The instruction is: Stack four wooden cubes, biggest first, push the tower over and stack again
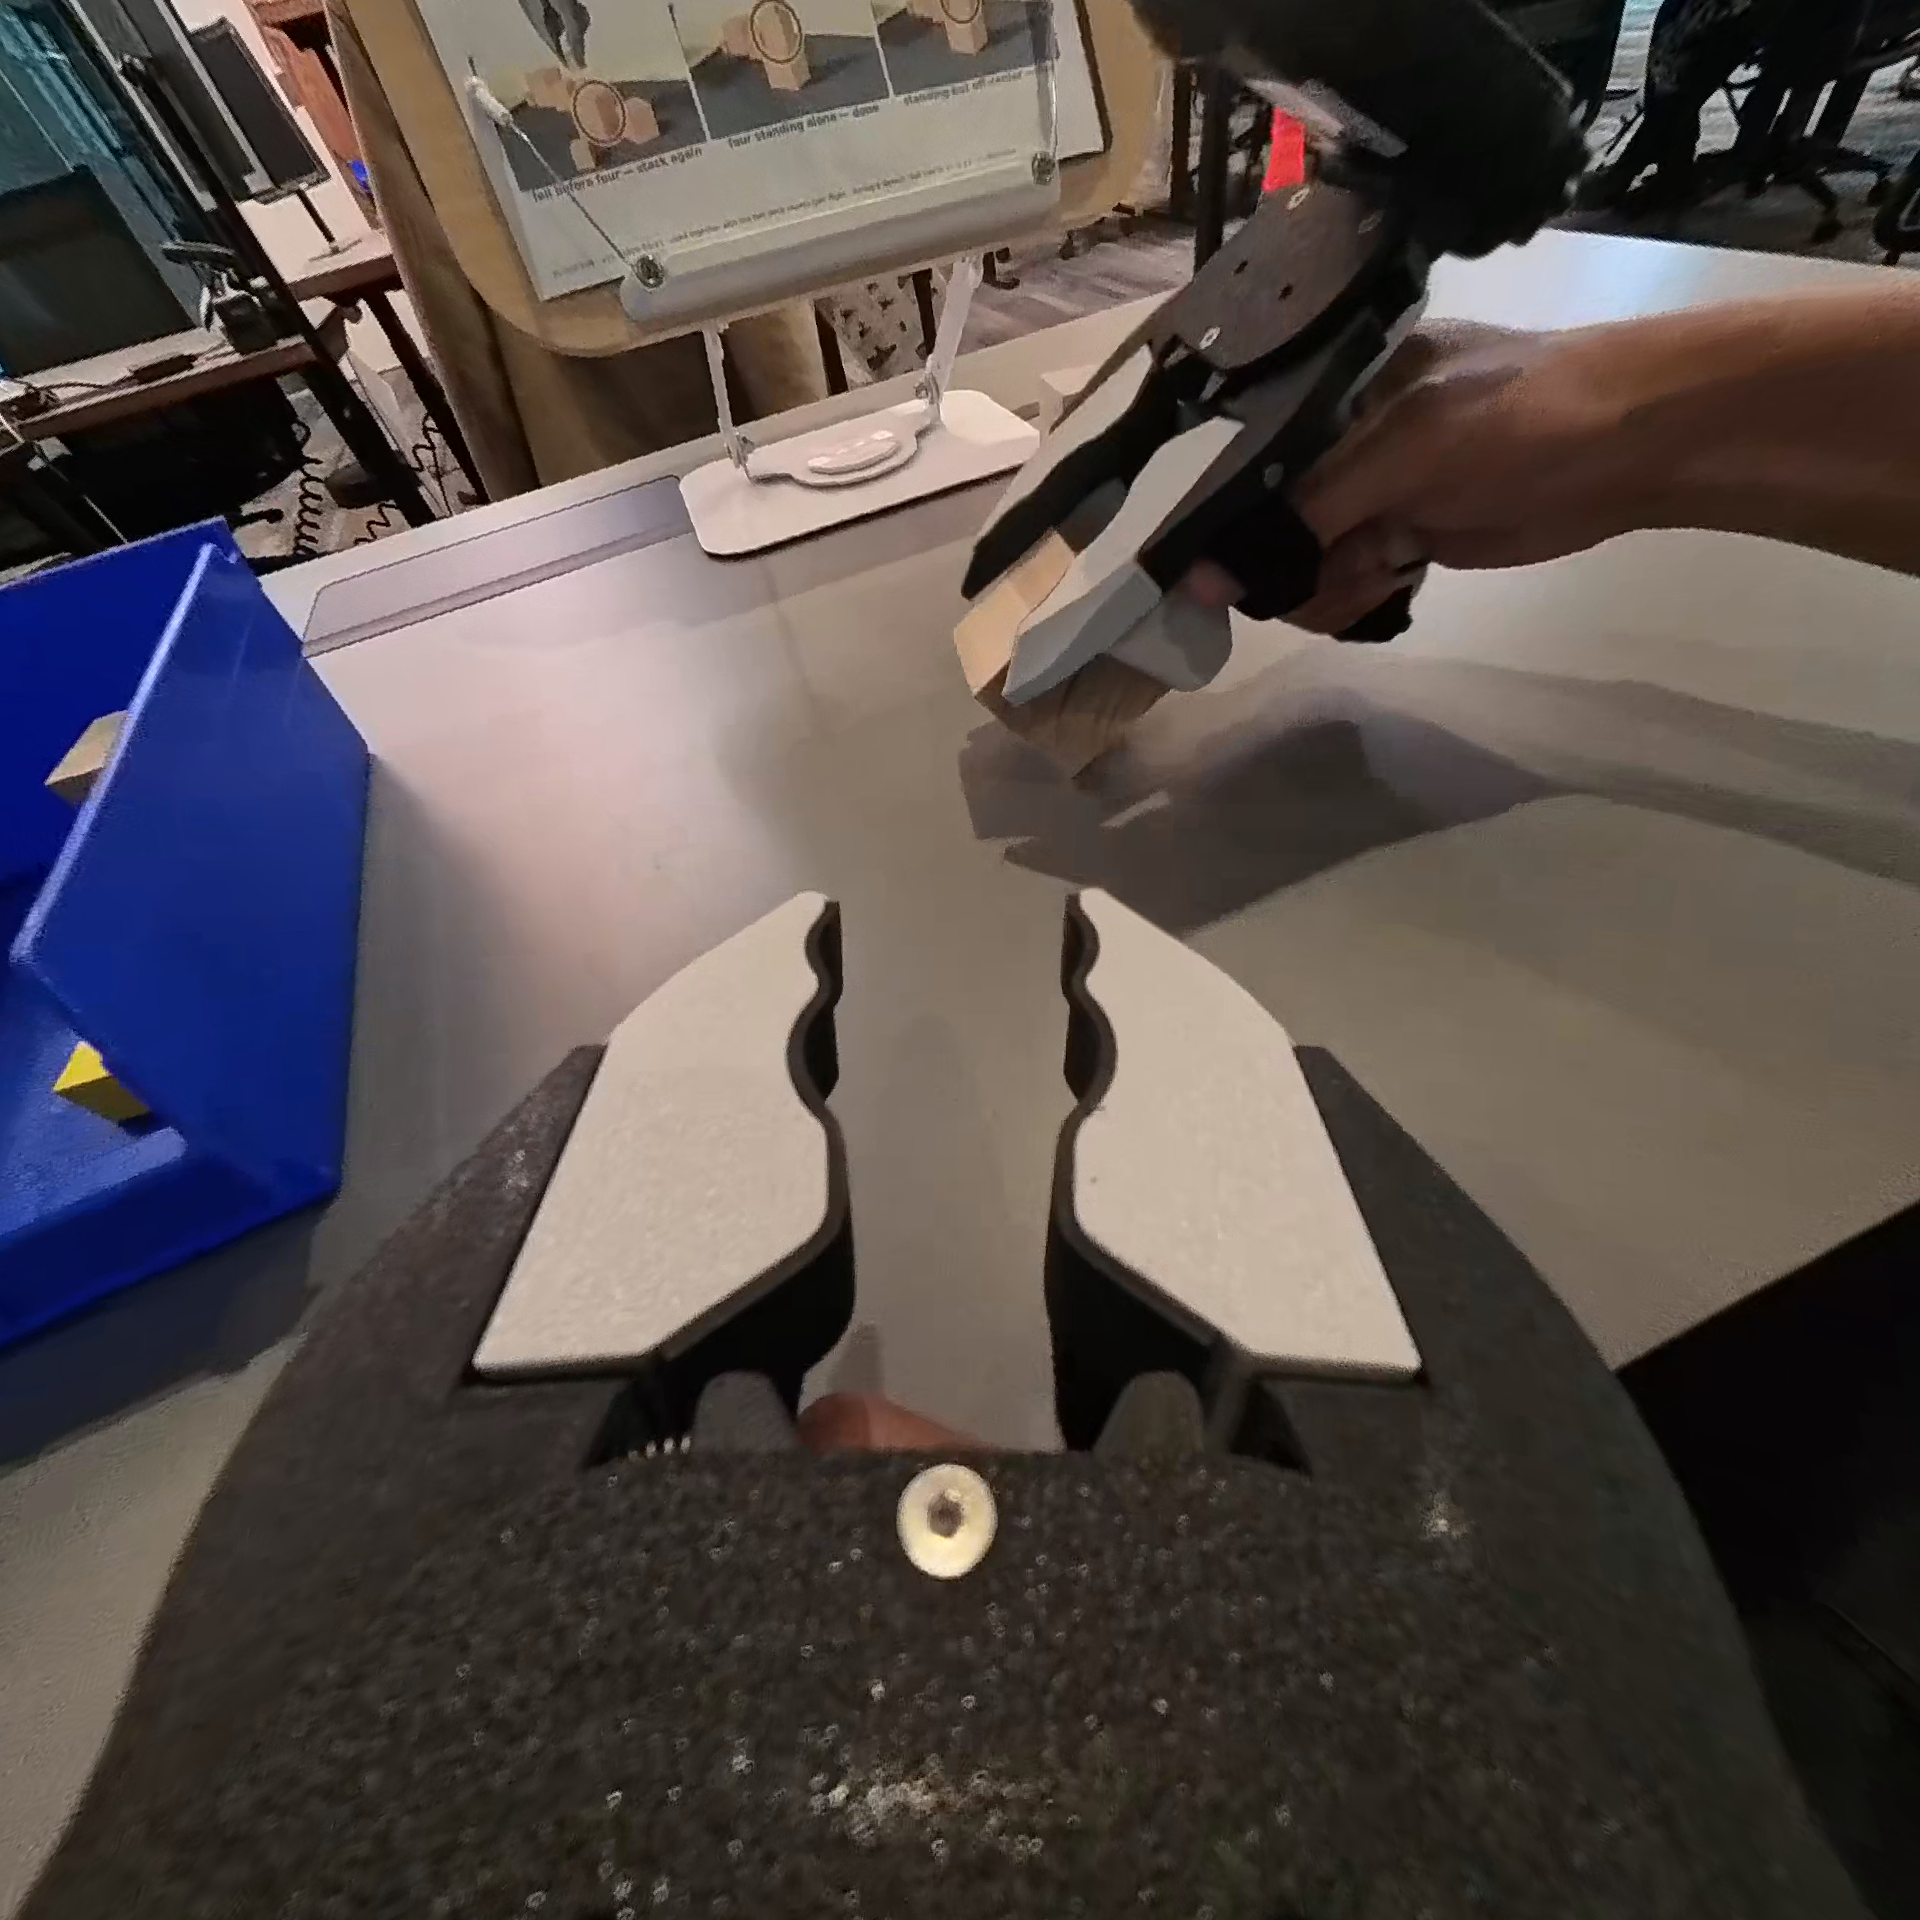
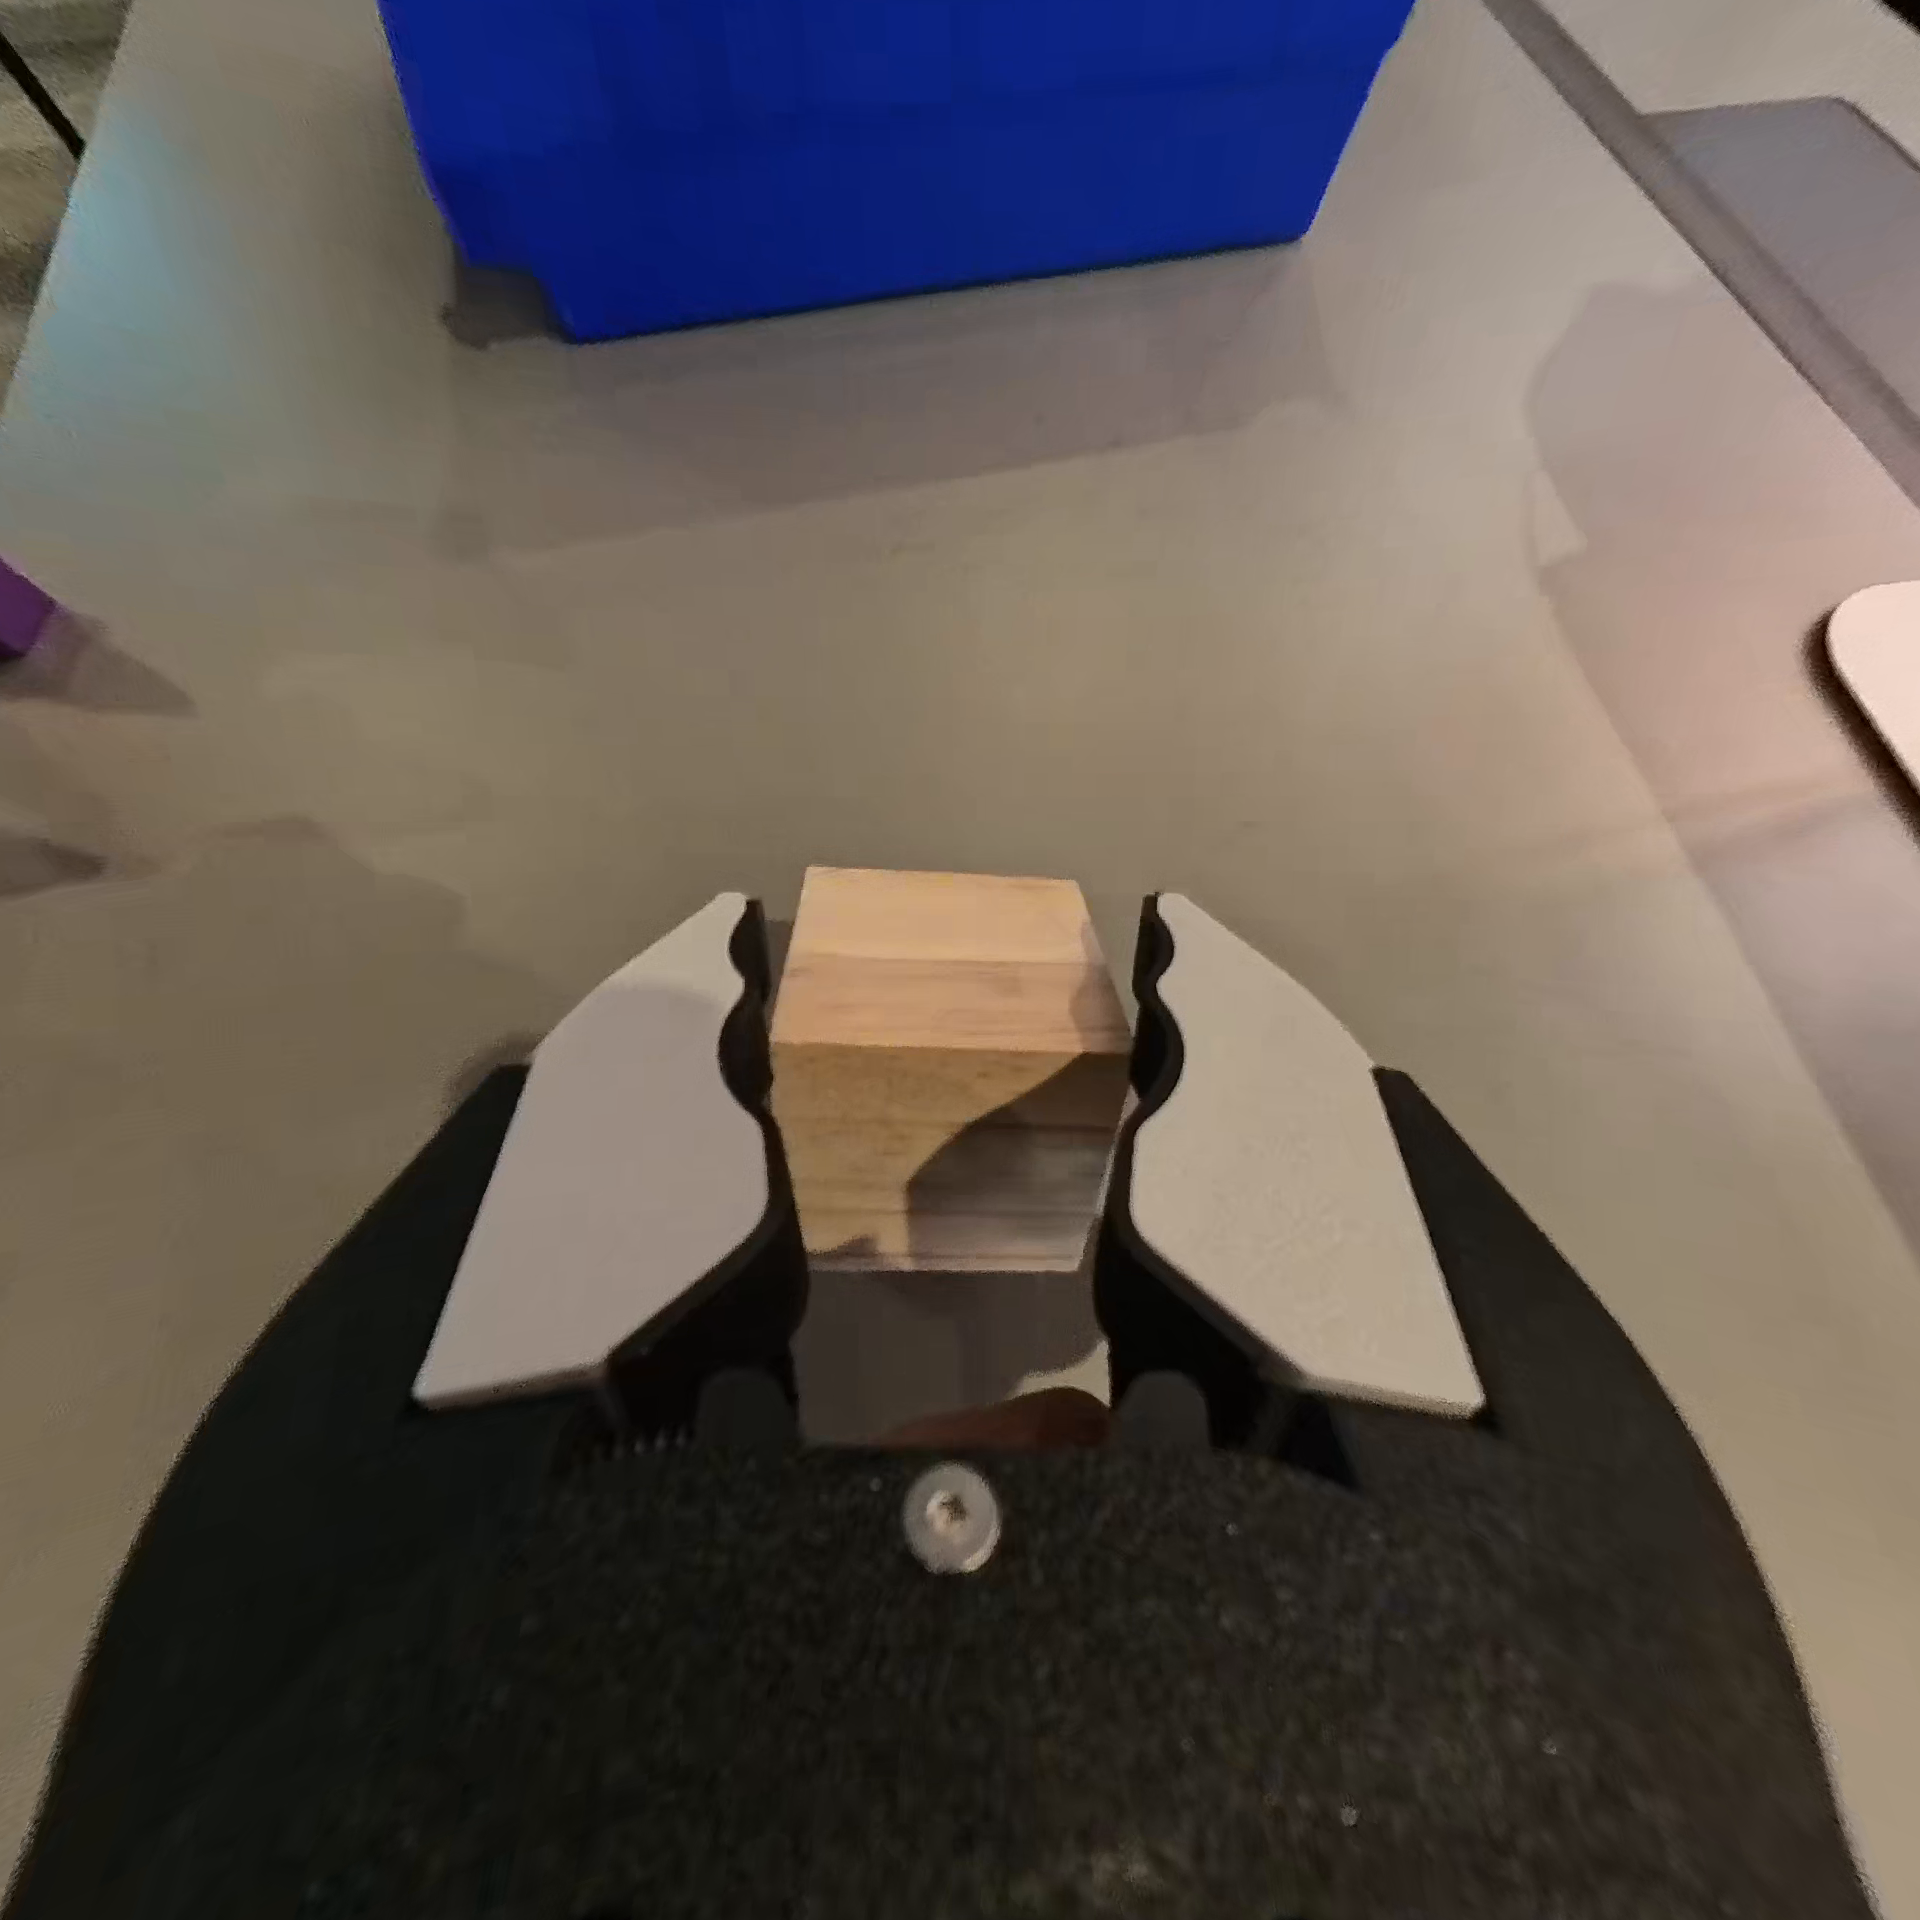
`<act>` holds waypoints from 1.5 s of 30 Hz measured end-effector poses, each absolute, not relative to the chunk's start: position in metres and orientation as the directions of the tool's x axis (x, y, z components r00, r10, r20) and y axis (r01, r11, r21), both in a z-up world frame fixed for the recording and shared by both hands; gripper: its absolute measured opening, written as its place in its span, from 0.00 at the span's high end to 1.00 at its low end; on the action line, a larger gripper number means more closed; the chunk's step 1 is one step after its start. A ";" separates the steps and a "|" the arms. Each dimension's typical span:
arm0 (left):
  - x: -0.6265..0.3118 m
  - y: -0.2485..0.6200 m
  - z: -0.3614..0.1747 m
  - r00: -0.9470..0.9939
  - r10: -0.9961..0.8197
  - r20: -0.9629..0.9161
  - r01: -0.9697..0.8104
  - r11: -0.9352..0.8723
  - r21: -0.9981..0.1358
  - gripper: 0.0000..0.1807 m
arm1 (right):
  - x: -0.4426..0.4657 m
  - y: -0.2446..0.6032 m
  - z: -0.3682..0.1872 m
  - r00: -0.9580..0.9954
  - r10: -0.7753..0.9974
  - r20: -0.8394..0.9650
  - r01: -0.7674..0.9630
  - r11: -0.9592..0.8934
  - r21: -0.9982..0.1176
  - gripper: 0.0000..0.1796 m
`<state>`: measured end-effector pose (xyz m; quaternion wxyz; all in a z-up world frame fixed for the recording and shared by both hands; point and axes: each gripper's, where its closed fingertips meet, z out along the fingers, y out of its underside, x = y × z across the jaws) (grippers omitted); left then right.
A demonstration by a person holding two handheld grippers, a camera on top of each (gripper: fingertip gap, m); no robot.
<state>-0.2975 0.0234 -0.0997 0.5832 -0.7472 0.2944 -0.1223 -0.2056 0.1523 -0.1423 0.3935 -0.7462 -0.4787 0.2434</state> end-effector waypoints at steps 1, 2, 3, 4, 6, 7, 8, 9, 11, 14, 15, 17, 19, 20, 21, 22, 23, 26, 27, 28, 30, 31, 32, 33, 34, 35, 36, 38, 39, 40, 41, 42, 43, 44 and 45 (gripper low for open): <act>-0.298 0.024 -0.101 0.797 -0.584 -0.156 -0.295 -0.151 -0.943 0.78 | -0.204 0.152 -0.143 0.411 0.912 0.002 0.527 -0.236 -0.817 0.62; -0.299 0.024 -0.101 0.797 -0.584 -0.151 -0.293 -0.155 -0.943 0.78 | -0.201 0.151 -0.143 0.398 0.917 -0.005 0.535 -0.236 -0.811 0.62; -0.300 0.024 -0.102 0.799 -0.583 -0.148 -0.291 -0.159 -0.944 0.78 | -0.198 0.150 -0.145 0.386 0.923 -0.006 0.548 -0.234 -0.803 0.62; -0.301 0.025 -0.102 0.800 -0.582 -0.145 -0.288 -0.161 -0.944 0.78 | -0.195 0.149 -0.146 0.373 0.928 -0.010 0.560 -0.234 -0.795 0.62; -0.303 0.025 -0.101 0.802 -0.580 -0.141 -0.285 -0.164 -0.945 0.78 | -0.188 0.146 -0.150 0.354 0.935 -0.016 0.589 -0.237 -0.773 0.63; -0.303 0.025 -0.101 0.803 -0.580 -0.140 -0.283 -0.164 -0.945 0.78 | -0.185 0.145 -0.152 0.345 0.938 -0.020 0.603 -0.238 -0.761 0.62; -0.303 0.025 -0.100 0.803 -0.580 -0.140 -0.282 -0.163 -0.945 0.78 | -0.182 0.144 -0.153 0.341 0.940 -0.022 0.612 -0.240 -0.754 0.63; -0.303 0.025 -0.100 0.802 -0.580 -0.141 -0.283 -0.162 -0.945 0.78 | -0.180 0.143 -0.155 0.340 0.940 -0.024 0.617 -0.243 -0.748 0.63; -0.302 0.024 -0.101 0.800 -0.583 -0.144 -0.287 -0.161 -0.944 0.78 | -0.175 0.141 -0.159 0.334 0.942 -0.016 0.639 -0.239 -0.731 0.62; -0.300 0.023 -0.103 0.795 -0.588 -0.150 -0.297 -0.161 -0.941 0.78 | -0.167 0.138 -0.167 0.331 0.944 -0.003 0.681 -0.241 -0.692 0.62; -0.299 0.023 -0.103 0.793 -0.591 -0.151 -0.300 -0.162 -0.940 0.78 | -0.165 0.137 -0.169 0.327 0.945 0.003 0.690 -0.236 -0.685 0.62; -0.298 0.022 -0.104 0.790 -0.594 -0.153 -0.304 -0.163 -0.939 0.78 | -0.163 0.135 -0.169 0.326 0.945 0.017 0.699 -0.230 -0.677 0.62; -0.297 0.022 -0.104 0.787 -0.598 -0.153 -0.306 -0.163 -0.938 0.78 | -0.161 0.134 -0.169 0.328 0.944 0.042 0.710 -0.217 -0.670 0.62; -0.296 0.022 -0.105 0.786 -0.599 -0.154 -0.307 -0.162 -0.938 0.78 | -0.161 0.133 -0.166 0.329 0.943 0.056 0.707 -0.207 -0.676 0.63; -0.296 0.022 -0.105 0.786 -0.599 -0.156 -0.309 -0.162 -0.937 0.78 | -0.161 0.130 -0.161 0.326 0.944 0.057 0.696 -0.199 -0.690 0.62; -0.296 0.021 -0.105 0.785 -0.599 -0.156 -0.310 -0.163 -0.937 0.78 | -0.161 0.127 -0.151 0.336 0.941 0.050 0.672 -0.202 -0.713 0.60; -0.296 0.021 -0.105 0.784 -0.601 -0.155 -0.310 -0.163 -0.937 0.78 | -0.161 0.124 -0.138 0.363 0.931 0.041 0.632 -0.213 -0.745 0.60; -0.298 0.020 -0.103 0.785 -0.602 -0.150 -0.304 -0.162 -0.939 0.78 | -0.146 0.119 -0.090 0.428 0.903 0.028 0.496 -0.209 -0.843 0.59; -0.299 0.020 -0.103 0.784 -0.603 -0.147 -0.301 -0.164 -0.939 0.78 | -0.132 0.130 -0.076 0.505 0.862 0.052 0.454 -0.213 -0.865 0.60; -0.300 0.020 -0.103 0.785 -0.603 -0.142 -0.298 -0.167 -0.940 0.78 | -0.113 0.148 -0.064 0.611 0.788 0.072 0.406 -0.234 -0.883 0.64; -0.301 0.020 -0.104 0.785 -0.605 -0.133 -0.293 -0.175 -0.940 0.78 | -0.066 0.192 -0.053 0.833 0.553 0.033 0.256 -0.331 -0.908 0.61; -0.300 0.020 -0.104 0.785 -0.606 -0.128 -0.290 -0.178 -0.940 0.78 | -0.047 0.209 -0.054 0.896 0.442 -0.038 0.152 -0.386 -0.910 0.61; -0.300 0.019 -0.104 0.783 -0.609 -0.125 -0.290 -0.180 -0.940 0.78 | -0.034 0.223 -0.056 0.928 0.353 -0.119 0.041 -0.413 -0.910 0.60; -0.299 0.019 -0.105 0.781 -0.612 -0.125 -0.292 -0.181 -0.939 0.78 | -0.022 0.237 -0.061 0.947 0.261 -0.187 -0.060 -0.428 -0.902 0.60; -0.297 0.019 -0.105 0.779 -0.614 -0.127 -0.294 -0.180 -0.939 0.78 | -0.013 0.250 -0.070 0.959 0.174 -0.224 -0.125 -0.450 -0.884 0.59; -0.296 0.019 -0.105 0.777 -0.616 -0.130 -0.298 -0.178 -0.938 0.78 | -0.008 0.262 -0.080 0.967 0.115 -0.226 -0.147 -0.468 -0.871 0.58; -0.295 0.019 -0.106 0.774 -0.619 -0.132 -0.302 -0.177 -0.937 0.78 | -0.002 0.274 -0.094 0.979 0.046 -0.201 -0.152 -0.496 -0.855 0.58; -0.292 0.019 -0.107 0.769 -0.625 -0.132 -0.305 -0.177 -0.936 0.78 | 0.007 0.295 -0.122 0.989 -0.071 -0.132 -0.148 -0.574 -0.805 0.57; -0.291 0.019 -0.107 0.767 -0.628 -0.131 -0.306 -0.178 -0.935 0.78 | 0.010 0.305 -0.132 0.990 -0.105 -0.099 -0.142 -0.597 -0.790 0.56; -0.290 0.019 -0.108 0.765 -0.631 -0.131 -0.307 -0.179 -0.935 0.78 | 0.015 0.314 -0.138 0.987 -0.149 -0.061 -0.140 -0.603 -0.785 0.57; -0.289 0.019 -0.108 0.762 -0.634 -0.130 -0.309 -0.179 -0.934 0.78 | 0.016 0.322 -0.142 0.984 -0.172 -0.046 -0.142 -0.605 -0.783 0.57; -0.289 0.018 -0.108 0.760 -0.637 -0.131 -0.310 -0.178 -0.934 0.78 | 0.015 0.329 -0.146 0.982 -0.188 -0.035 -0.145 -0.612 -0.777 0.57; -0.289 0.018 -0.108 0.758 -0.638 -0.134 -0.313 -0.175 -0.933 0.77 | 0.015 0.336 -0.149 0.979 -0.201 -0.015 -0.140 -0.620 -0.772 0.57; -0.290 0.018 -0.108 0.758 -0.637 -0.139 -0.316 -0.172 -0.933 0.77 | 0.017 0.341 -0.151 0.974 -0.225 0.014 -0.132 -0.623 -0.771 0.57; -0.291 0.019 -0.108 0.760 -0.634 -0.143 -0.317 -0.170 -0.933 0.77 | 0.021 0.345 -0.152 0.965 -0.256 0.048 -0.128 -0.625 -0.770 0.57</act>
